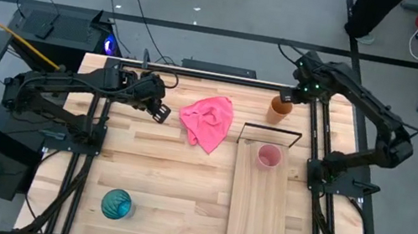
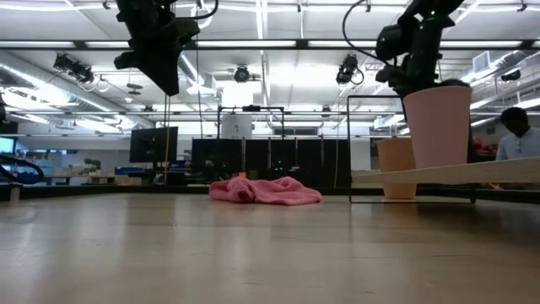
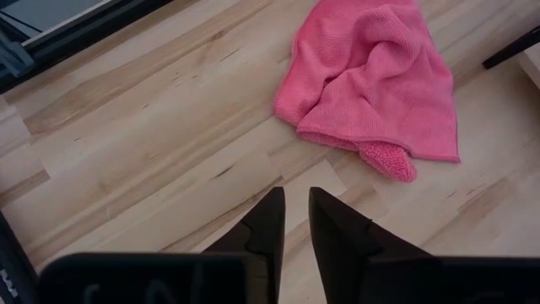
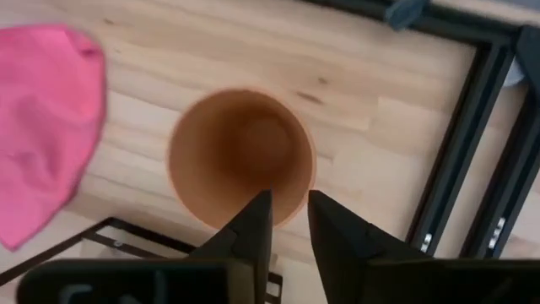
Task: Stack small to large cups/mugs on shelf
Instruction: Put the orange plastic glass on the shelf
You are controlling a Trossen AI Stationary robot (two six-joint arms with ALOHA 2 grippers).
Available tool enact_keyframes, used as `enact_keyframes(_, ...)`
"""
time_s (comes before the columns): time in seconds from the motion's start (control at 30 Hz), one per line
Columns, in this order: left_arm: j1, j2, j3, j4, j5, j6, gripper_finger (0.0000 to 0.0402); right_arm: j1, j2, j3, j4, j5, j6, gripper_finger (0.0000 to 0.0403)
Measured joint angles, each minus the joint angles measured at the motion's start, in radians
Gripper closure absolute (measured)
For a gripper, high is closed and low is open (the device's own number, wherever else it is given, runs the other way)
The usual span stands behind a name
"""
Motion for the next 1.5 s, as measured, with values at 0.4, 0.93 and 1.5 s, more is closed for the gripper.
enact_keyframes(0.4,0.000,0.000,0.000,0.000,0.000,-0.002,0.0331,0.000,0.064,-0.001,-0.009,0.023,0.009,0.0304)
enact_keyframes(0.93,0.000,0.001,0.000,0.000,0.000,-0.010,0.0329,0.000,0.126,-0.001,-0.025,0.045,0.009,0.0304)
enact_keyframes(1.5,-0.003,0.001,0.000,-0.001,0.001,-0.010,0.0329,0.000,0.132,-0.102,-0.002,0.031,0.028,0.0304)
